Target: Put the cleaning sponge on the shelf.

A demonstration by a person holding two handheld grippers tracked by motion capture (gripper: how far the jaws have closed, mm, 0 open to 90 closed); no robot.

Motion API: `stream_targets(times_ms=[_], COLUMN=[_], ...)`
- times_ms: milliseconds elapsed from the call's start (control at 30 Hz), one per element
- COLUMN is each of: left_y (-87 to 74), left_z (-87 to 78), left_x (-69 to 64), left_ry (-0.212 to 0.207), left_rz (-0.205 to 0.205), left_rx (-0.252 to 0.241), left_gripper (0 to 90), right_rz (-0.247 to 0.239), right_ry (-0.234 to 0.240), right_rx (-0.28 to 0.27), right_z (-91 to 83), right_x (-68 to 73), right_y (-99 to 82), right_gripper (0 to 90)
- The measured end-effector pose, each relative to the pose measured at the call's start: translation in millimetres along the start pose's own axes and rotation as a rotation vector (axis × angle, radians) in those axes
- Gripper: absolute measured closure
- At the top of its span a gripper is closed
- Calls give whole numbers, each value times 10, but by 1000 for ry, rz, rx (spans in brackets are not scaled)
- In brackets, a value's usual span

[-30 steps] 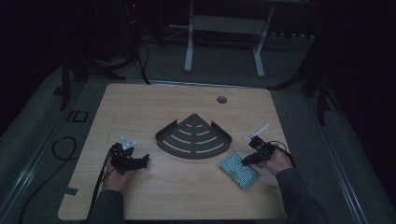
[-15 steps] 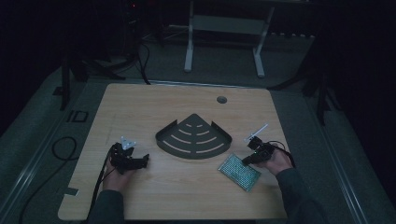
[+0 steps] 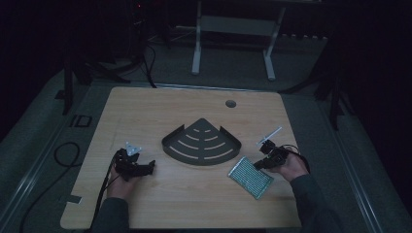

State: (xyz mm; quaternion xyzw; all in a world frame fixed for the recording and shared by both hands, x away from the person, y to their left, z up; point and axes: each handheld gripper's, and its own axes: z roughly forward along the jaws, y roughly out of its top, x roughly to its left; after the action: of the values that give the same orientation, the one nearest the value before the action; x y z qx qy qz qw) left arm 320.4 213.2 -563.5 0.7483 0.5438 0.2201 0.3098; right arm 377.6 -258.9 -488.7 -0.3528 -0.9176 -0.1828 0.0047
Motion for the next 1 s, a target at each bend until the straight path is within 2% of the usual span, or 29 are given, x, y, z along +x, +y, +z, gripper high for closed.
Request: stream_targets(times_ms=[1000], left_y=[0], left_z=[1], left_x=[-1], left_ry=[0], left_rz=[-1], left_rx=[-1], left_gripper=[105], right_rz=[-38], right_ry=[-42], right_rx=[-14], right_z=[-312], right_x=[32], right_y=[153], right_gripper=[898])
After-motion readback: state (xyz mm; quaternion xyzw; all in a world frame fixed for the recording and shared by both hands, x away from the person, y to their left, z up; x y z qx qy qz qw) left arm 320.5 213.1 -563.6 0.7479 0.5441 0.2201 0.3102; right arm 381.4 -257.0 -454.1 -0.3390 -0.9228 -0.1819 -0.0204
